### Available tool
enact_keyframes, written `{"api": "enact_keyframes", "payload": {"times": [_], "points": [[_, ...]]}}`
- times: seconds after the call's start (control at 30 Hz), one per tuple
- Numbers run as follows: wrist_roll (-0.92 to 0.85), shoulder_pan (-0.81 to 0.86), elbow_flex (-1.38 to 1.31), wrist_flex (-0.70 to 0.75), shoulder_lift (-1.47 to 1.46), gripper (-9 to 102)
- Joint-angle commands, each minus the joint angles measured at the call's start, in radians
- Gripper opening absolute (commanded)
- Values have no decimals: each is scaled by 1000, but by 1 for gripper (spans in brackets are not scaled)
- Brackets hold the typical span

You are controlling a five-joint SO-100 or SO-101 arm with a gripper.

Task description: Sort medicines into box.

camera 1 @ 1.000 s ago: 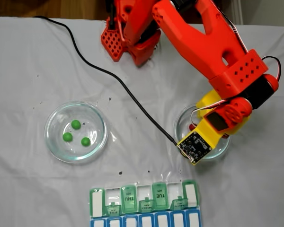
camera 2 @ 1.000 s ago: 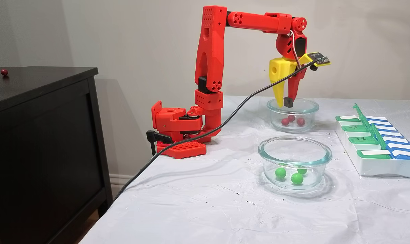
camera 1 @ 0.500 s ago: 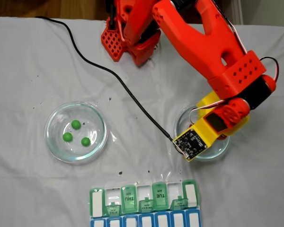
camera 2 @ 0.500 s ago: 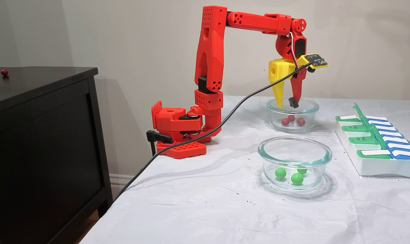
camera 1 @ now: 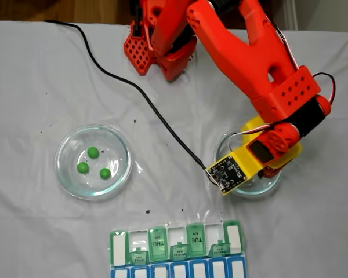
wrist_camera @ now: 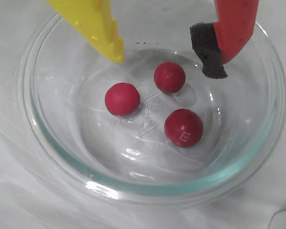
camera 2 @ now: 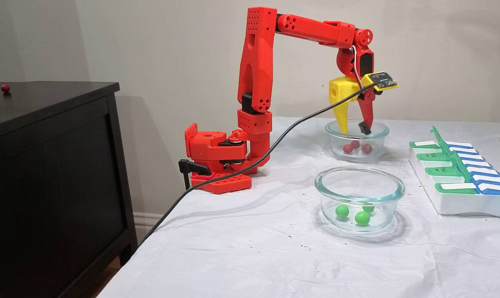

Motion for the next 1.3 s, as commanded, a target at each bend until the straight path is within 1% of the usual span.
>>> {"api": "enact_keyframes", "payload": {"times": [0.0,0.23,0.33,0.5,0.83,1.1,1.17,1.27], "points": [[6,-6,-9,-12,32,29],[18,-9,5,-34,11,30],[17,-23,20,-41,5,33],[25,-44,44,-58,-15,33],[44,-35,43,-91,-38,33],[41,-38,43,-104,-49,29],[40,-38,46,-114,-52,26],[34,-38,54,-129,-51,24]]}}
